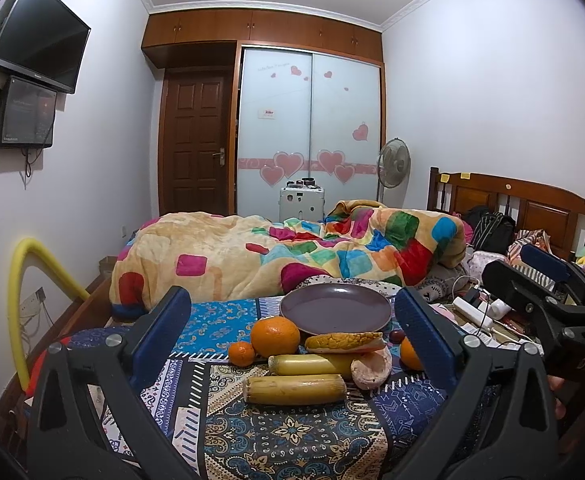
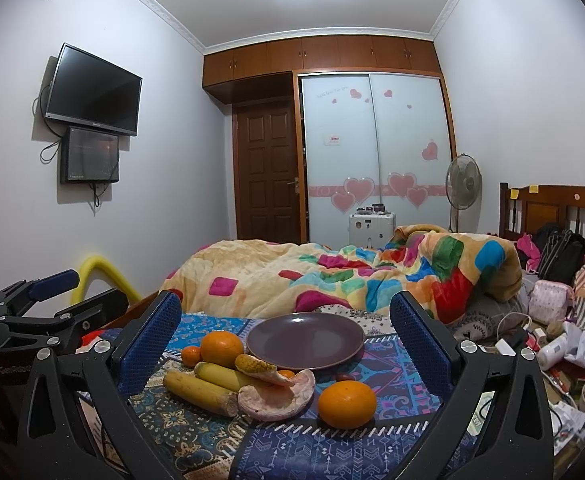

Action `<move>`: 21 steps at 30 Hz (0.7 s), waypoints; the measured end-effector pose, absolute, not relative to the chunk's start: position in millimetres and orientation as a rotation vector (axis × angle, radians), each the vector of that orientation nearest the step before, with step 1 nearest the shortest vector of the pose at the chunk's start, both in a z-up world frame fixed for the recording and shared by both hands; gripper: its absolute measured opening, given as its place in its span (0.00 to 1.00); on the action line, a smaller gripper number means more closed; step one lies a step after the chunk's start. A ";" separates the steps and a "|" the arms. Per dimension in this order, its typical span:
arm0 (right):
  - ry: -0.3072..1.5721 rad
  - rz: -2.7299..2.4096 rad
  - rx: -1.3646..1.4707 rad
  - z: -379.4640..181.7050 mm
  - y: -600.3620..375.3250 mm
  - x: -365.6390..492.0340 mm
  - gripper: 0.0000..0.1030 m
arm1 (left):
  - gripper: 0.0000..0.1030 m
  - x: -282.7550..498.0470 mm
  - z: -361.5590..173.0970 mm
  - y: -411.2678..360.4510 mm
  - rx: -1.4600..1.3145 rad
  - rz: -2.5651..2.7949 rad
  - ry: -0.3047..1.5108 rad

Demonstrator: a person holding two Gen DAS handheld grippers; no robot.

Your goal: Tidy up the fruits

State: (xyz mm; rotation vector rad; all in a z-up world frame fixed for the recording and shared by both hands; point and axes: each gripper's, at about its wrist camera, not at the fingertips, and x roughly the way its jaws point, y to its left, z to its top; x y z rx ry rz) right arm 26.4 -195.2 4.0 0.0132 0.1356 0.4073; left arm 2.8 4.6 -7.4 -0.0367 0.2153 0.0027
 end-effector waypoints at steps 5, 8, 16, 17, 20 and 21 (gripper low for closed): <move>0.136 0.407 0.013 4.8 -191.8 26.3 1.00 | 1.00 3.7 -7.7 4.0 -0.037 0.004 0.216; 0.137 0.407 0.013 4.4 -193.8 26.6 1.00 | 1.00 3.8 -8.1 4.1 -0.036 0.003 0.216; 0.138 0.408 0.015 4.3 -192.7 26.9 1.00 | 1.00 4.5 -8.5 5.0 -0.041 0.003 0.217; 0.139 0.409 0.016 4.4 -192.2 26.7 1.00 | 1.00 4.4 -8.4 5.0 -0.041 0.003 0.217; 0.142 0.412 0.020 2.5 -190.7 27.1 1.00 | 1.00 3.9 -9.6 4.8 -0.041 0.002 0.219; 0.140 0.410 0.020 2.4 -190.9 27.0 1.00 | 1.00 3.9 -9.6 5.0 -0.041 0.003 0.219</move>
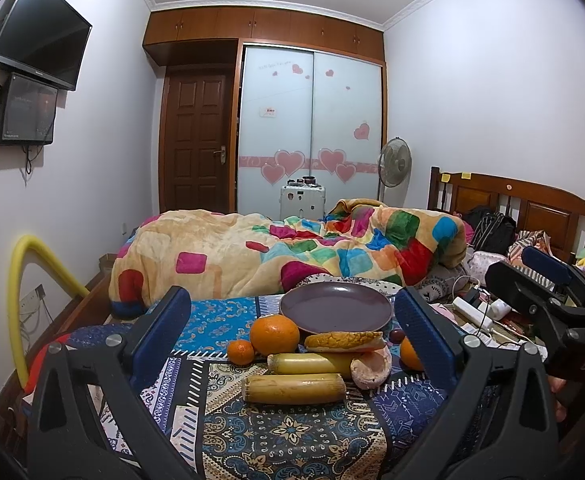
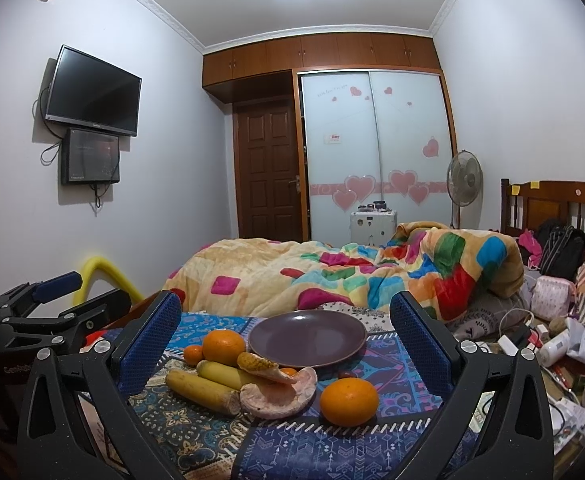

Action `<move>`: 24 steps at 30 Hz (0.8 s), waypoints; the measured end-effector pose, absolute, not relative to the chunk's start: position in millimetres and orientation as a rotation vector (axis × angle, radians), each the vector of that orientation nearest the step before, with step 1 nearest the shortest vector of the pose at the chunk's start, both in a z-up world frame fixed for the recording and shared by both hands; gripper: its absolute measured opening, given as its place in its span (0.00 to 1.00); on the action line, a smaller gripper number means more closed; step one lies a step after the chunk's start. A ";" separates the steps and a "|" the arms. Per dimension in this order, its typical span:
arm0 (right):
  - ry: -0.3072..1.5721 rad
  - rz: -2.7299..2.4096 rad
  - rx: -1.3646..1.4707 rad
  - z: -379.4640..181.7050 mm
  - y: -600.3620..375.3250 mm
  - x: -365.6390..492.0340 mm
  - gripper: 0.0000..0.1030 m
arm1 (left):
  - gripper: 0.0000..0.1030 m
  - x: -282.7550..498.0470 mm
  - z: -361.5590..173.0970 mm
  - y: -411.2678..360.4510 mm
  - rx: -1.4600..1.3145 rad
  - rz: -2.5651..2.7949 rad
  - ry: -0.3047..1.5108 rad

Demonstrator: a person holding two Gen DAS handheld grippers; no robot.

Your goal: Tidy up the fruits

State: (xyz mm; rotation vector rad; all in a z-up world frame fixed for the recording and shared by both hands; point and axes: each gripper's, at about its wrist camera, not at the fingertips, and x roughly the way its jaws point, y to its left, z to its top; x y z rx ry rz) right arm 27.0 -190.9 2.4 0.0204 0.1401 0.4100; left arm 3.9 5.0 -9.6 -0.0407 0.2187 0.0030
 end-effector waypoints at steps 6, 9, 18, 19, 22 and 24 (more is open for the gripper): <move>0.139 0.410 0.025 0.4 -192.8 27.2 1.00 | 1.00 4.1 -9.0 5.7 -0.043 0.002 0.219; 0.140 0.411 0.025 0.7 -193.4 27.4 1.00 | 1.00 4.1 -9.0 5.8 -0.044 0.000 0.221; 0.141 0.412 0.026 0.8 -194.0 27.7 1.00 | 1.00 6.1 -7.9 5.2 -0.042 0.001 0.220; 0.142 0.413 0.026 0.6 -193.2 27.7 1.00 | 1.00 6.2 -7.7 5.0 -0.041 0.002 0.220; 0.142 0.413 0.025 0.5 -193.1 27.9 1.00 | 1.00 6.3 -7.7 5.3 -0.043 0.001 0.220; 0.144 0.412 0.026 0.2 -193.4 28.1 1.00 | 1.00 6.2 -7.9 5.1 -0.043 0.001 0.221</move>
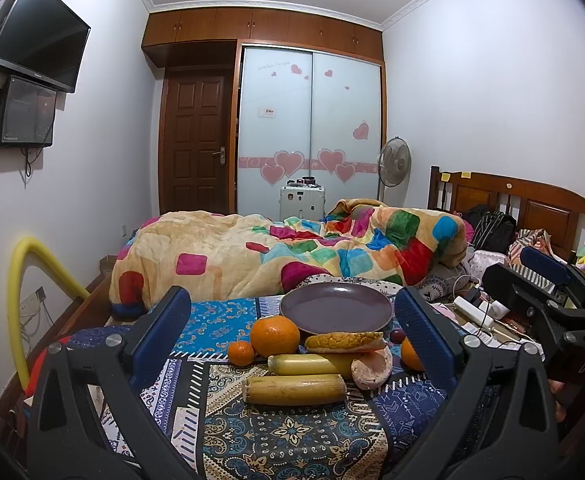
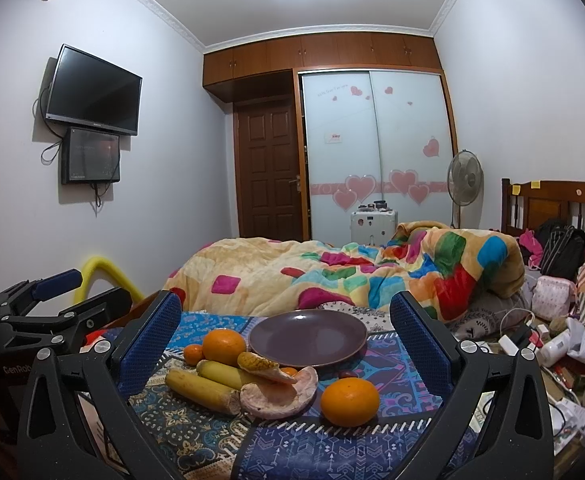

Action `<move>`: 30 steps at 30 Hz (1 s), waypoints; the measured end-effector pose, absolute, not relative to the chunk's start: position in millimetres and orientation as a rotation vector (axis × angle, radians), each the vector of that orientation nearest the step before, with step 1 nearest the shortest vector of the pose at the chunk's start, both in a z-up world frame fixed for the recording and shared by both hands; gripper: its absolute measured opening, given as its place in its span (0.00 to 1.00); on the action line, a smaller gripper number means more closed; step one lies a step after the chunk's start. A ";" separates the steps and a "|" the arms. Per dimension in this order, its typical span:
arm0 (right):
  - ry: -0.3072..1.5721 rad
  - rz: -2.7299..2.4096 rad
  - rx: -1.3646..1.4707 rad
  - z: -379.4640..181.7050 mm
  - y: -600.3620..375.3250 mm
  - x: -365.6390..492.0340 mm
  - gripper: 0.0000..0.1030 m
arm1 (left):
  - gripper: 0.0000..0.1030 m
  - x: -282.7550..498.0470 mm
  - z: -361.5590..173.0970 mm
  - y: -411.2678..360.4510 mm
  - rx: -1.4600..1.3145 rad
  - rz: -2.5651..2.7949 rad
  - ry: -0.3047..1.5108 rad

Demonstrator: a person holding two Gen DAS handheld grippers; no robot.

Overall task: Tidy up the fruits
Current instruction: 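Lower the left gripper onto the yellow cylinder and close on it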

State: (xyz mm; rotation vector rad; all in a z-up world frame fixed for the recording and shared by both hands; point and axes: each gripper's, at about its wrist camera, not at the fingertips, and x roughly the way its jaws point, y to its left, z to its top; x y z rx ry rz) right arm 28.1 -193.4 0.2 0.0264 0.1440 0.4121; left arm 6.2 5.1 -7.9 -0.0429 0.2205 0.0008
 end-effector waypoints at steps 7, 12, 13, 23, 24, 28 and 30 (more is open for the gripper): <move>0.208 0.370 0.001 -13.0 -197.5 40.7 1.00 | 1.00 16.3 -17.0 4.4 -0.031 0.008 0.277; 0.287 0.326 -0.093 -32.9 -206.2 55.6 1.00 | 1.00 40.9 -36.6 1.4 -0.001 -0.020 0.395; 0.305 0.322 -0.108 -36.9 -208.2 58.4 1.00 | 1.00 47.3 -42.1 -0.1 0.001 -0.029 0.424; 0.492 0.357 -0.158 -80.0 -223.6 90.7 1.00 | 1.00 90.6 -93.7 -12.9 0.012 -0.015 0.598; 0.504 0.363 -0.160 -82.2 -223.3 92.7 0.99 | 1.00 92.7 -97.7 -14.5 0.021 -0.007 0.603; 0.543 0.389 -0.161 -89.9 -219.0 103.1 0.93 | 1.00 101.2 -108.4 -18.3 0.058 0.022 0.621; 0.568 0.406 -0.152 -94.4 -218.0 110.3 0.87 | 1.00 104.1 -112.8 -20.3 0.071 0.026 0.628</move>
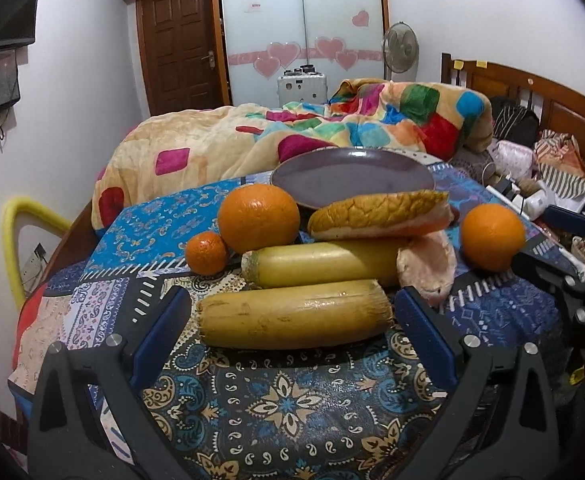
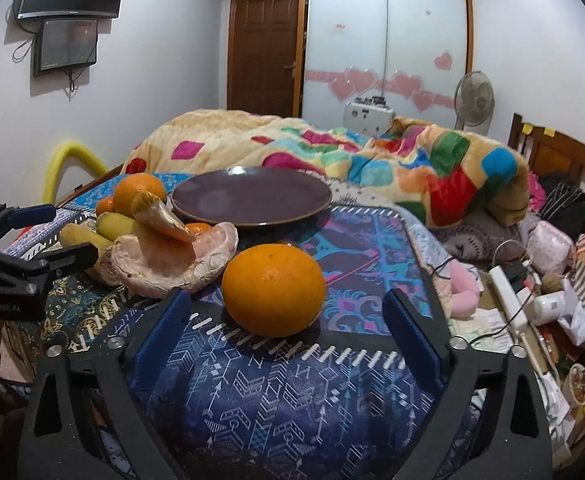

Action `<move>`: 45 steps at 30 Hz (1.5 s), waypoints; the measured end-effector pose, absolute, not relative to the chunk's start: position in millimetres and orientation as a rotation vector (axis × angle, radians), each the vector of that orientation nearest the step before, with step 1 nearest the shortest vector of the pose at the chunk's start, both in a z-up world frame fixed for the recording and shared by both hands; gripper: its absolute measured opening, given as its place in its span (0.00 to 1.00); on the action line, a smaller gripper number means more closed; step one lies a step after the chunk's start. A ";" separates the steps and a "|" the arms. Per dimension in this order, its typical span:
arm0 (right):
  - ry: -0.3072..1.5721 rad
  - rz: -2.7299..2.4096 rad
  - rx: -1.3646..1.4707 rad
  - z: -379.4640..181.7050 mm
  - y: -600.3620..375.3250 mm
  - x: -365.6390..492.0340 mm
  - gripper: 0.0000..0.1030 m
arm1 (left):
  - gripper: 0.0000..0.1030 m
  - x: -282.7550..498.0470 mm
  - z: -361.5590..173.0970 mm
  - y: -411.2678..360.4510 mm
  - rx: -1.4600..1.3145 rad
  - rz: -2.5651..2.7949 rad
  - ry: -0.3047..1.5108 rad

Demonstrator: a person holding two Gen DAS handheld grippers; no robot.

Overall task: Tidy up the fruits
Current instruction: 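Lower the left gripper onto the yellow cylinder and close on it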

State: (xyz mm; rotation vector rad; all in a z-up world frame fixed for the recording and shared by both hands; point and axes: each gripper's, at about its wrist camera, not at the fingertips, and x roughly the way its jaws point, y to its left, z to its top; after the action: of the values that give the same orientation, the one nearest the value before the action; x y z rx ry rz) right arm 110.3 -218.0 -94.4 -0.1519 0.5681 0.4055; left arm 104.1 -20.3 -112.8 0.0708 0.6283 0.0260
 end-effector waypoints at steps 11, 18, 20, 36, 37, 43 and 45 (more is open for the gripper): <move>0.622 0.461 -0.142 -103.9 -209.0 132.3 0.70 | 1.00 84.9 -120.5 -11.1 0.133 0.018 0.641; 0.635 0.468 -0.140 -104.9 -208.2 136.2 0.62 | 1.00 63.9 -119.1 17.9 0.149 0.092 0.672; 0.637 0.468 -0.140 -105.0 -208.0 137.7 0.61 | 1.00 60.7 -118.3 27.4 0.137 0.111 0.683; 0.640 0.497 -0.132 -103.8 -210.8 134.5 0.60 | 0.78 86.4 -89.6 28.8 0.013 0.024 0.745; 0.638 0.498 -0.131 -103.7 -211.2 133.4 0.60 | 0.78 94.4 -92.2 28.1 0.005 0.027 0.765; 0.639 0.511 -0.125 -104.0 -214.3 129.9 0.60 | 0.80 126.2 -117.1 21.8 0.015 0.053 0.875; 0.639 0.516 -0.128 -103.8 -214.8 127.9 0.60 | 0.80 126.4 -120.2 24.1 0.023 0.054 0.883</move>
State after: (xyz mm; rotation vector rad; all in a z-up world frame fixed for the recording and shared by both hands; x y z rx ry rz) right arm 127.9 -214.8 -103.8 -0.1281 0.6390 0.5155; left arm 126.4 24.1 -120.2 0.0226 0.8831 0.0544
